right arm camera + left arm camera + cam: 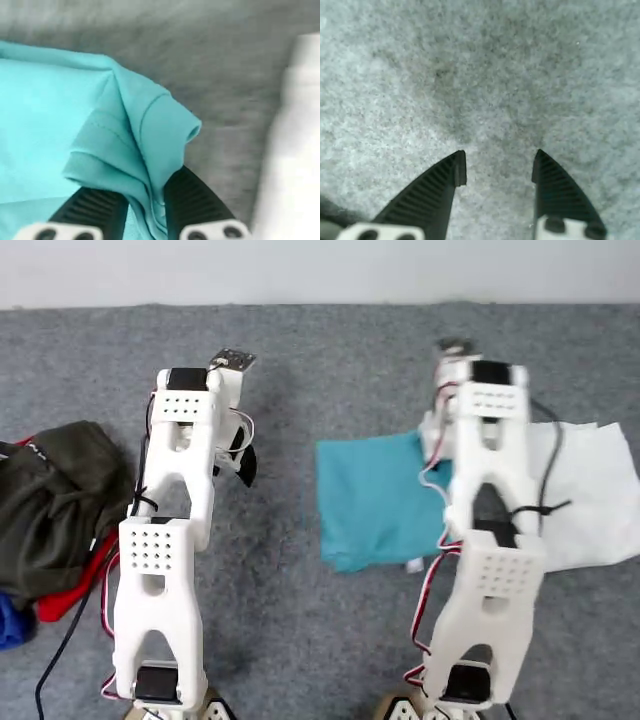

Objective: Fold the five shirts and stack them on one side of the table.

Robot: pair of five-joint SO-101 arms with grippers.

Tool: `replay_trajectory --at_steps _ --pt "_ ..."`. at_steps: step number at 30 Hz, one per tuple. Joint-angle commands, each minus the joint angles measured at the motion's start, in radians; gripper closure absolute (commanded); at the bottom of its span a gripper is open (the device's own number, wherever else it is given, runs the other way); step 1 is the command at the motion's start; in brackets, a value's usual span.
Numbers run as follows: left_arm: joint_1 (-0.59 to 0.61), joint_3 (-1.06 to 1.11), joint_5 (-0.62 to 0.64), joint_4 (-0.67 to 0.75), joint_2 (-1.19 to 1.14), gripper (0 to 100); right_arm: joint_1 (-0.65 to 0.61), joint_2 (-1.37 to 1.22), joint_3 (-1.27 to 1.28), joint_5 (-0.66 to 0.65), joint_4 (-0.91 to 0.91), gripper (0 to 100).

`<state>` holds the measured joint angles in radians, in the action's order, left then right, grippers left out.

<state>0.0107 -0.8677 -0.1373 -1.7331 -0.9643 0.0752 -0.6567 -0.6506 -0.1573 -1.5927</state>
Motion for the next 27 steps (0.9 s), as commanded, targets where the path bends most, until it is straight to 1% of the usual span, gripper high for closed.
replay_trajectory --at_steps 1,7,13,18,22,27 --pt "-0.006 -0.002 0.009 -0.021 0.034 78 0.099 0.004 -0.126 -0.006 -0.025 99.0" --pt "-0.008 -0.002 0.009 -0.021 0.034 78 0.223 0.001 -0.158 -0.006 0.05 99.0" --pt "-0.008 -0.002 0.009 -0.021 0.034 78 0.288 0.001 -0.161 -0.008 0.067 99.0" --pt "-0.008 -0.002 0.009 -0.021 0.034 78 0.328 -0.001 -0.161 0.002 0.154 99.0" --pt "-0.008 -0.002 0.009 -0.021 0.034 78 0.329 -0.001 -0.161 0.098 0.203 99.0" --pt "-0.008 -0.002 0.009 -0.021 0.034 78 0.378 -0.001 -0.157 0.367 0.159 99.0"
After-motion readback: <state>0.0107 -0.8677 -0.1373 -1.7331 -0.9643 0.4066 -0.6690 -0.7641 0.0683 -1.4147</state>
